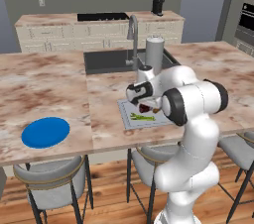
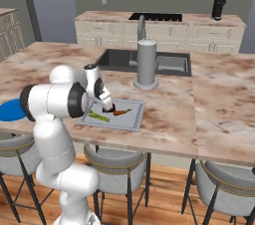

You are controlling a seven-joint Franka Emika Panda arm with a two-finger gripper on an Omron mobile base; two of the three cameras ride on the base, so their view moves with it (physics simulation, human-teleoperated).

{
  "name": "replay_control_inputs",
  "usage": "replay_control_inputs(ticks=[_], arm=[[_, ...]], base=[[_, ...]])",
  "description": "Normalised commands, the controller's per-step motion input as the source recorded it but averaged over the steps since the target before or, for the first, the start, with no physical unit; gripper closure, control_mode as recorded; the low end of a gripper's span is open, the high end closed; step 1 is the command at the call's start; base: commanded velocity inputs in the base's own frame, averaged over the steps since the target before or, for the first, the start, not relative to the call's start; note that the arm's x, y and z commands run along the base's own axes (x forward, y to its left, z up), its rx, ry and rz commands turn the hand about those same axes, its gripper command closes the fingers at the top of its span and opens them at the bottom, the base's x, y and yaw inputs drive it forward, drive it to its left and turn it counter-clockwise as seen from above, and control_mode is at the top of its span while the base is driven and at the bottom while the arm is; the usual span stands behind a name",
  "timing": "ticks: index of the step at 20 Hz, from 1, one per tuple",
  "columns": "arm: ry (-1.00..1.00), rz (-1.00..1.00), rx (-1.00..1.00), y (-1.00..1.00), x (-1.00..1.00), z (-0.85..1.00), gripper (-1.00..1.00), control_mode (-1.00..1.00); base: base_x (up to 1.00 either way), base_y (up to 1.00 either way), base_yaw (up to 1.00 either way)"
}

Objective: Create a steak meal by picking up the steak and asparagus from the tray and placing them on the plate. Leave the carrot on the tray.

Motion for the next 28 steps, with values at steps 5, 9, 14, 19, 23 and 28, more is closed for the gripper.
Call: replay_control_inputs(ticks=[5,9,14,19,23,28], arm=[[0.0,-0.04,0.0,0.0,0.42,-0.41,-1.0,-1.0],[0.0,-0.02,0.0,0.0,0.48,-0.33,-1.0,-1.0],[0.0,-0.01,0.0,0.0,0.46,-0.33,-1.0,-1.0],[0.0,0.0,0.0,-0.01,0.17,-0.31,1.0,-1.0],[-0.01,0.0,0.0,0.0,0.0,-0.03,1.0,-1.0],[-0.08,0.12,0.0,0.08,-0.34,0.25,1.0,-1.0]], base=[[0.0,0.0,0.0],[0.0,0.0,0.0],[0.0,0.0,0.0],[0.0,0.0,0.0],[0.0,0.0,0.0],[0.0,0.0,0.0]])
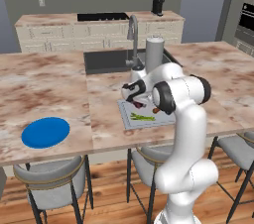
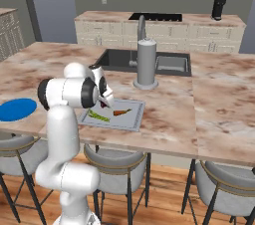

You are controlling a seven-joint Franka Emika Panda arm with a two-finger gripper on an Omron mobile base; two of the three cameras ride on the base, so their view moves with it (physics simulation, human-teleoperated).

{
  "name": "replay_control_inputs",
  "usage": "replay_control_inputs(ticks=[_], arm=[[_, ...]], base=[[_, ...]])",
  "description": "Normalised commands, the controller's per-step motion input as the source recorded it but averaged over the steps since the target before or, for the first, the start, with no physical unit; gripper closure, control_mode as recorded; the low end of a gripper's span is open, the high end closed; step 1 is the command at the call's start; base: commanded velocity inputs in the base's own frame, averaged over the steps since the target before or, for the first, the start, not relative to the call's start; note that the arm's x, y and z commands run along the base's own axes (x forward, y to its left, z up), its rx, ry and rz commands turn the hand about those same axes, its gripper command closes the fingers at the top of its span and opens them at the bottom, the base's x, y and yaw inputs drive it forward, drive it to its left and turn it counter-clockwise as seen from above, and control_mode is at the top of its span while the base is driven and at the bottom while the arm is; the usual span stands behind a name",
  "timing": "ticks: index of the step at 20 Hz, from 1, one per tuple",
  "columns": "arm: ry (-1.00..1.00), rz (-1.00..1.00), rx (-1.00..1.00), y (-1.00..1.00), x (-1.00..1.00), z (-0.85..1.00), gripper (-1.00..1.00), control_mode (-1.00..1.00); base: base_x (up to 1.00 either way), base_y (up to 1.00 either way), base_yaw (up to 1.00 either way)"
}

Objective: Create a steak meal by picking up the steak and asparagus from the tray and placing them on the plate. Leave the carrot on the tray.

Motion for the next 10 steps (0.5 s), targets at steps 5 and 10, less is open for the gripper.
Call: replay_control_inputs(ticks=[5,10], arm=[[-0.11,0.17,0.08,0.27,-0.58,0.94,1.0,-1.0],[0.0,0.17,0.06,0.74,-0.66,0.61,1.0,-1.0]], base=[[0.0,0.0,0.0],[0.0,0.0,0.0]])
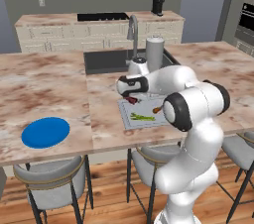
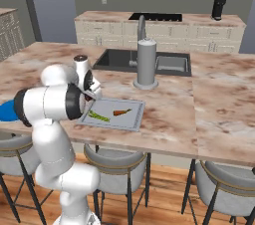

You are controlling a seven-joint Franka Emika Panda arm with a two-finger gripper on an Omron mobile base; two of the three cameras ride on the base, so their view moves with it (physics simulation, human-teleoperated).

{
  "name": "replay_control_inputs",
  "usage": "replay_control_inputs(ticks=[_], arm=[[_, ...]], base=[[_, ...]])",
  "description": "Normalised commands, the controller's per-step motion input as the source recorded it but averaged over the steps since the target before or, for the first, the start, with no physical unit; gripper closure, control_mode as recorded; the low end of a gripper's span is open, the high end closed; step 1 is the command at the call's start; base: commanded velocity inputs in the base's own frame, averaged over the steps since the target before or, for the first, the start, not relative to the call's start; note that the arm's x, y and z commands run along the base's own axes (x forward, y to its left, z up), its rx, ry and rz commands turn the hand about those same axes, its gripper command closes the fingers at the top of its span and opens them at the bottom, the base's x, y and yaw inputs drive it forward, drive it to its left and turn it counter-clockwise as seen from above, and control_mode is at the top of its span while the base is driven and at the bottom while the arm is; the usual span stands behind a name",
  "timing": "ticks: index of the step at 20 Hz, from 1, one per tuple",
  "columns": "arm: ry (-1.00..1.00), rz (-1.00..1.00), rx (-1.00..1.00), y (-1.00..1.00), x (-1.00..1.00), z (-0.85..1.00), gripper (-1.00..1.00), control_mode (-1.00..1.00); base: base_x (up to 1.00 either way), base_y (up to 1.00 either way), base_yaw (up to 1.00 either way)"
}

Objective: Create a steak meal by picking up the steak and asparagus from the tray and placing them on the plate. Leave the carrot on the tray.

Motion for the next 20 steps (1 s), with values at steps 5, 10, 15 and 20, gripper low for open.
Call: replay_control_inputs(ticks=[5,10,15,20], arm=[[0.0,0.15,0.02,0.99,-0.72,0.46,1.0,-1.0],[0.0,0.14,0.0,1.0,-0.63,0.33,1.0,-1.0],[0.02,0.12,0.0,1.0,-0.49,0.03,1.0,-1.0],[0.03,0.1,0.0,1.0,-0.25,-0.05,1.0,-1.0]], base=[[0.0,0.0,0.0],[0.0,0.0,0.0],[0.0,0.0,0.0],[0.0,0.0,0.0]])
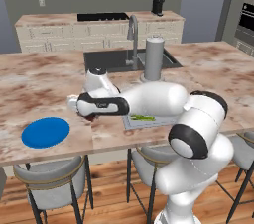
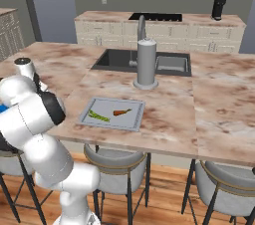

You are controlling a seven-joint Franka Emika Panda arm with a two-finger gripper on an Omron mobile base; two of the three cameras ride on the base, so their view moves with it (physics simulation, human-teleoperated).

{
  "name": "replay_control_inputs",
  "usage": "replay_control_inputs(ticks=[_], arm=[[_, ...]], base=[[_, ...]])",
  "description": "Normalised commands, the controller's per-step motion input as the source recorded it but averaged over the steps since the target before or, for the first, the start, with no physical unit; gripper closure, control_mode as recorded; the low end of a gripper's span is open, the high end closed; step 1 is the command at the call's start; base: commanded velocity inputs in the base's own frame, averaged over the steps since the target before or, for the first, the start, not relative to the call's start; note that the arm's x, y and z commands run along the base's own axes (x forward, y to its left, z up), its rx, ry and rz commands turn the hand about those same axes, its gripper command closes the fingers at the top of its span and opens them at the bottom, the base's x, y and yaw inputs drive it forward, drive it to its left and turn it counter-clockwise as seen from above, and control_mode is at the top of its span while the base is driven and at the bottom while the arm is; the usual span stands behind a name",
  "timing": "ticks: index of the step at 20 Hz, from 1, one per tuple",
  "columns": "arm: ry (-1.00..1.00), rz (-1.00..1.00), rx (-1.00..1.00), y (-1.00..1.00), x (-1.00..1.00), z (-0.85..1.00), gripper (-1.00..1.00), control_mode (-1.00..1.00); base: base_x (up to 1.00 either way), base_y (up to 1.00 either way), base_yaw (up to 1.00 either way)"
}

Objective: Create a steak meal by picking up the steak and asparagus from the tray and placing them on the plate. Leave the carrot on the tray.

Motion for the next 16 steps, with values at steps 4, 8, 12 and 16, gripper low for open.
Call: replay_control_inputs(ticks=[4,8,12,16], arm=[[0.06,0.05,0.0,0.88,0.03,-0.08,1.0,-1.0],[0.04,0.01,-0.01,0.82,0.15,-0.08,1.0,-1.0],[0.01,0.0,-0.05,0.55,0.15,-0.22,1.0,-1.0],[0.0,0.0,-0.06,0.49,0.16,-0.35,1.0,-1.0]], base=[[0.0,0.0,0.0],[0.0,0.0,0.0],[0.0,0.0,0.0],[0.0,0.0,0.0]])
